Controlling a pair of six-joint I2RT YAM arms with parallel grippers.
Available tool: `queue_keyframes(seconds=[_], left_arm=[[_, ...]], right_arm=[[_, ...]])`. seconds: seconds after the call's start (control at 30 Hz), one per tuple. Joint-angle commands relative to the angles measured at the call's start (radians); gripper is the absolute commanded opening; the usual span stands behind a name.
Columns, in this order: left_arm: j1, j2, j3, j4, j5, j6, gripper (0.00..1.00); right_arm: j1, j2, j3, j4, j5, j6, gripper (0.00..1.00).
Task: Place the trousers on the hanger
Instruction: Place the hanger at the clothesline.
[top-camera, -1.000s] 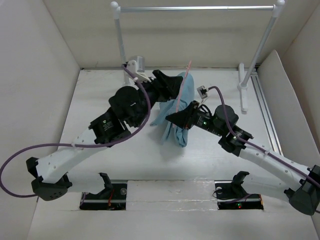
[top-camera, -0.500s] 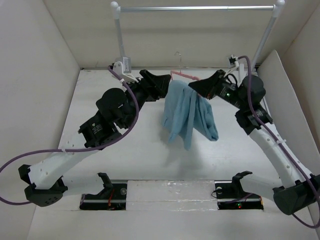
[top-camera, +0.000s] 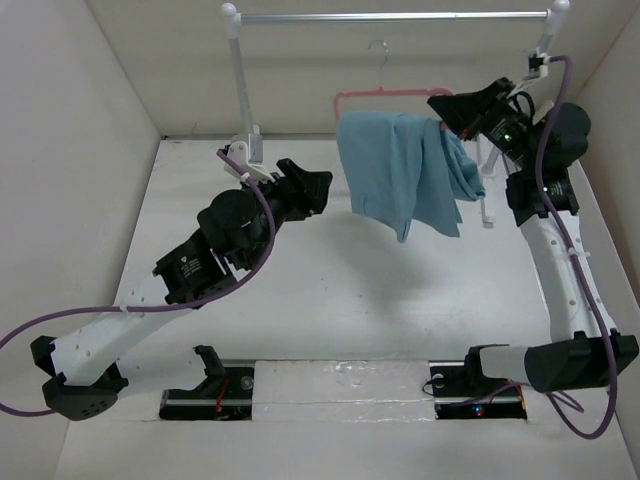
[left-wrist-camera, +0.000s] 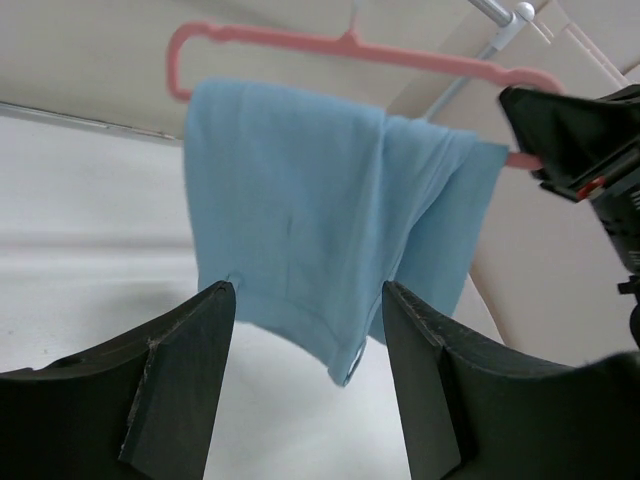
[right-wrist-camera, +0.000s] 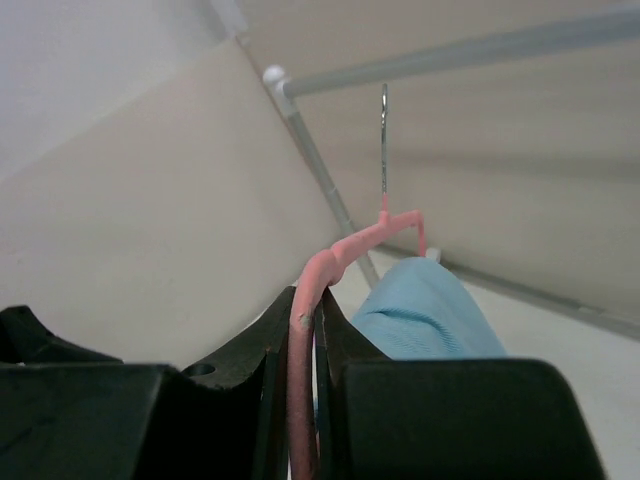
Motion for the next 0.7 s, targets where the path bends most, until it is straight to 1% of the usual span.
queue_keyframes(seconds=[0.0, 0.2, 0.33, 0.5, 0.67], left_arm=[[0.002, -0.019, -0.005, 0.012, -0.012, -0.008, 0.56], [0.002, -0.005, -0.018, 0.006, 0.013, -0.016, 0.55], [0.002, 0.004, -0.019, -0.005, 0.019, -0.019, 0.55], [0.002, -0.004, -0.027, -0.012, 0.010, -0.021, 0.55], [0.002, -0.001, -0.012, -0.020, 0.004, -0.009, 0.55]], right_arm=[[-0.076, -0.041, 0.134, 0.291, 0.034, 0.041, 0.00], [-0.188, 0.005, 0.200, 0.329, 0.063, 0.070, 0.00], [-0.256, 0.044, 0.242, 0.325, 0.075, 0.081, 0.00], [-0.326, 0.067, 0.213, 0.309, 0.081, 0.085, 0.00], [-0.369, 0.097, 0.171, 0.394, 0.104, 0.128, 0.00]])
